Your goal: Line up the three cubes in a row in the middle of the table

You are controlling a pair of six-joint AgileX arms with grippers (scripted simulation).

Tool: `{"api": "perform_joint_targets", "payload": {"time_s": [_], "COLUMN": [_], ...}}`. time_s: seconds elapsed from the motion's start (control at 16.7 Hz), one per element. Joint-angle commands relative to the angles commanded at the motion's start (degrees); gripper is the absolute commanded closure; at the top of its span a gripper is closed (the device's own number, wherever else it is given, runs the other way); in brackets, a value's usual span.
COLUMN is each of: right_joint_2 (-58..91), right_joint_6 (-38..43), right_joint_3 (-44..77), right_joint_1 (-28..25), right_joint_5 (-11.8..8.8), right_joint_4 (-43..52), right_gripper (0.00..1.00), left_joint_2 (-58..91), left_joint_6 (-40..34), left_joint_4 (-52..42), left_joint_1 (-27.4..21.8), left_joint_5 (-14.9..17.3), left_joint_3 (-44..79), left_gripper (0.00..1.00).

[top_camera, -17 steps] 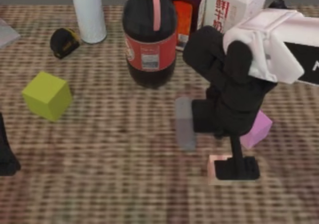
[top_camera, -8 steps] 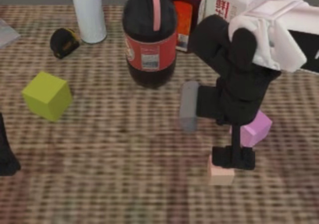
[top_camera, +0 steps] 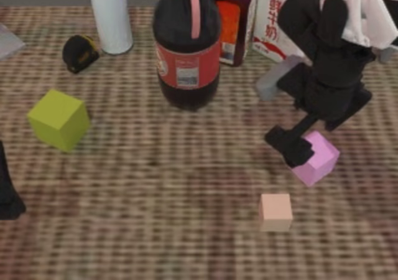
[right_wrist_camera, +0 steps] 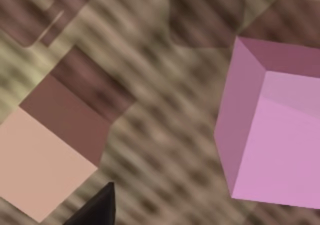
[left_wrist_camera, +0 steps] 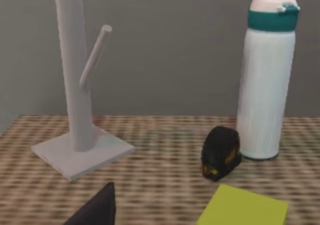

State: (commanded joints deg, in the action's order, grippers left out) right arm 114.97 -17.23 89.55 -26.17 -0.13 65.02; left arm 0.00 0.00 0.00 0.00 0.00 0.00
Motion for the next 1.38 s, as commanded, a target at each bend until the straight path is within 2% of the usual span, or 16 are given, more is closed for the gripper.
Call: {"api": "perform_joint_targets", "payload": {"time_s": [0.18,0.54,0.96,1.32,1.38], "right_joint_2": [1.06,1.25,7.00,7.96,7.96], "right_joint_6": [4.62,4.97,5.14,5.15,5.15], "right_joint_3": [1.58,0.80,-8.16,-9.50,-9.50], "right_joint_1": [2.40,2.43,2.51,2.49,2.49], "right_joint_5": [0.20,0.21,0.27,0.28,0.28], "right_joint_4": [0.12,-0.85,-15.99,-17.91,-17.91], "right_gripper": [0.00,0.00,0.00,0.00,0.08], "left_joint_2": [0.00,0.00,0.00,0.00,0.00], "left_joint_6": [0.00,0.00,0.00,0.00,0.00], "left_joint_4": [0.00,0.00,0.00,0.00,0.00], "left_joint_1": [0.00,0.00,0.00,0.00,0.00], "left_joint_5": [0.00,0.00,0.00,0.00,0.00], "left_joint_3": [0.00,0.00,0.00,0.00,0.00], "left_gripper": [0.00,0.00,0.00,0.00,0.00]}}
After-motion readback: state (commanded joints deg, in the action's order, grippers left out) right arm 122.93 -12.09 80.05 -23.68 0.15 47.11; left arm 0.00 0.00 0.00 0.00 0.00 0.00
